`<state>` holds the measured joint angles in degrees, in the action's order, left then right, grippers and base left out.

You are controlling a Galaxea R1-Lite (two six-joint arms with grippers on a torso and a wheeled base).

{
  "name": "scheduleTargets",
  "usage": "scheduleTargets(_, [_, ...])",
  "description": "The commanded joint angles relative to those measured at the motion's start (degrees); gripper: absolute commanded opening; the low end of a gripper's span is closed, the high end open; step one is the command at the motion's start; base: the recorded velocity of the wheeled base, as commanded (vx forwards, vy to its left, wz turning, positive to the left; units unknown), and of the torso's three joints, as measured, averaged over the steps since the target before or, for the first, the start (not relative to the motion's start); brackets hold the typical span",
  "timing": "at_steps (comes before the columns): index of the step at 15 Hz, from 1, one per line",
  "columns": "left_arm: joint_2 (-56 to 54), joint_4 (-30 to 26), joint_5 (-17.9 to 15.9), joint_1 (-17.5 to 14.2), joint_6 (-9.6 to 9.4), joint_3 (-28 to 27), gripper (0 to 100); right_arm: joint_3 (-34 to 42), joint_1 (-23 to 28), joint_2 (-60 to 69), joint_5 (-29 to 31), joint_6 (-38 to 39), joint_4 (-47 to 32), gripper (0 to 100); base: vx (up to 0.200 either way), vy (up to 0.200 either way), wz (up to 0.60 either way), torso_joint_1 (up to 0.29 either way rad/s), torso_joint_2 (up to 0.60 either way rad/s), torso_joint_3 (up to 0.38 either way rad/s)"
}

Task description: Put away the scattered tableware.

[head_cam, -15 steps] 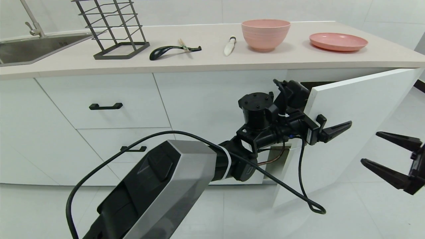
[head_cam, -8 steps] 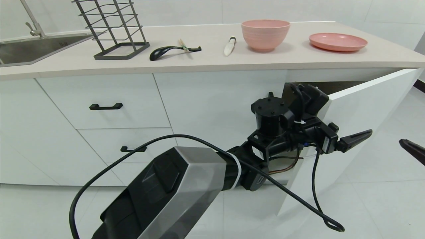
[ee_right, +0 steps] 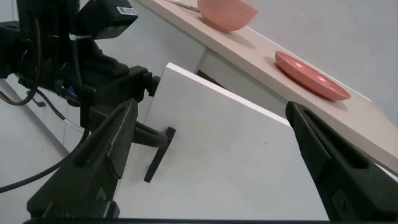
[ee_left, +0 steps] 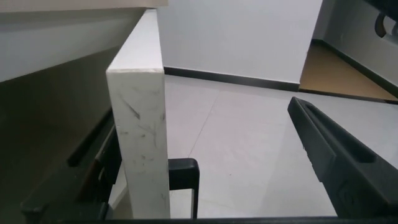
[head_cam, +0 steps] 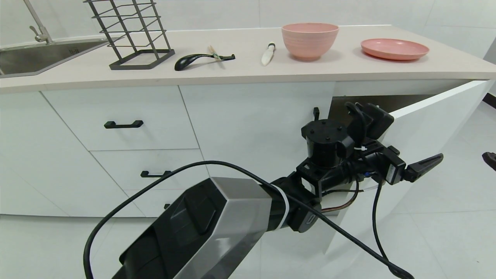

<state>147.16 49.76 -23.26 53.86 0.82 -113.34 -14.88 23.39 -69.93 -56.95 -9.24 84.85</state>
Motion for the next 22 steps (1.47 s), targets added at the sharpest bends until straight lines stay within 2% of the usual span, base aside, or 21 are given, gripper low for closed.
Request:
scheduleTargets(1, [0.4,-0.1,0.1,0.1,0.15,0.6,100,-0.1,0.0,-0.1,0.0,0.0,0.1,100,0.0,0.0,0.0,0.0,0.0,0.0])
scheduleTargets(5, [1.1,1.7,0.8,2.0,0.15,0.8,100,-3.1,0.0,-0.7,1.1,0.1,0.9,100,0.0,0.0,0.0,0.0,0.0,0.0])
scheduleTargets(7, [1.1,4.3,2.2,3.8,0.33,3.8,100,-5.2,0.0,-1.1,4.3,0.3,2.9,100,0.0,0.0,0.0,0.0,0.0,0.0])
scheduleTargets(9, [1.1,5.5,2.2,4.9,0.33,5.4,100,-6.3,0.0,-0.8,4.5,0.3,3.0,100,0.0,0.0,0.0,0.0,0.0,0.0])
scheduleTargets(15, [2.7,5.5,2.2,8.6,0.41,4.8,100,-8.3,0.0,0.8,4.6,0.9,3.0,100,0.0,0.0,0.0,0.0,0.0,0.0])
scheduleTargets(17, [3.8,5.3,2.2,9.5,1.12,3.0,100,-8.8,-0.1,1.4,4.6,1.5,3.0,100,0.0,0.0,0.0,0.0,0.0,0.0])
scheduleTargets(22, [9.3,5.6,1.6,11.4,1.38,-1.3,100,-9.0,-0.1,1.8,4.6,1.6,3.0,100,0.0,0.0,0.0,0.0,0.0,0.0])
